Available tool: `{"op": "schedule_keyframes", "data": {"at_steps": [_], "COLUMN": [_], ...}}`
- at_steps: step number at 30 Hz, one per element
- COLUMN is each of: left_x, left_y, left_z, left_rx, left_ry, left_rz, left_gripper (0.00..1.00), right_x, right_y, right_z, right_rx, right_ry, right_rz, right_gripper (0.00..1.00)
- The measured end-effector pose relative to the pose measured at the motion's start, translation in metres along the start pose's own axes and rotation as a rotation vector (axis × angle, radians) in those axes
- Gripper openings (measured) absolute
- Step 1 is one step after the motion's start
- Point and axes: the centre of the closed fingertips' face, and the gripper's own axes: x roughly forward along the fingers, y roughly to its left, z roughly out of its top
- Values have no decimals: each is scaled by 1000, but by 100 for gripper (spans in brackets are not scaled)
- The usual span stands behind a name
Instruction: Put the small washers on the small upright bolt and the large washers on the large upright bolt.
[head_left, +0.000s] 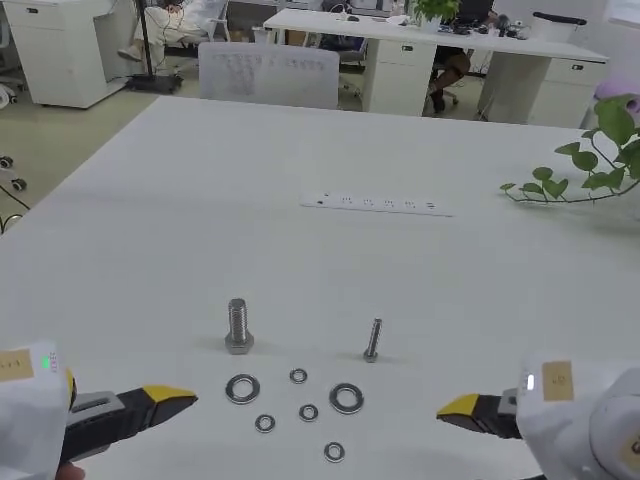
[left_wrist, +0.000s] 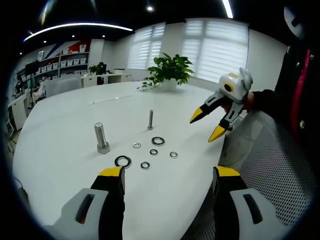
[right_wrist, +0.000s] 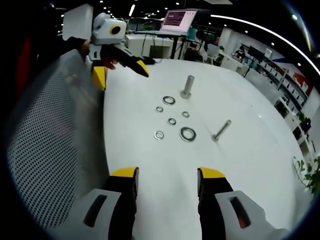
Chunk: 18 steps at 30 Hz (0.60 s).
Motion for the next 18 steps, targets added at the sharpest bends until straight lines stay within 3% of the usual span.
{"op": "schedule_keyframes", "data": {"at_steps": [8, 12, 18], "left_x": [0, 0, 0], "left_y": [1, -4, -2], "left_z": [2, 1, 0], "left_rx": [0, -3, -5], "left_ry": [-15, -9, 1], "left_rz": [5, -19, -6], "left_gripper": [74, 66, 67], "right_x": [0, 0, 0], "right_y": [-2, -2, -1], "right_z": [1, 2, 1], "right_rx": [23, 26, 25], "right_ry": [-10, -10, -2], "right_rz": [-5, -7, -4], "right_gripper": [56, 56, 56]}}
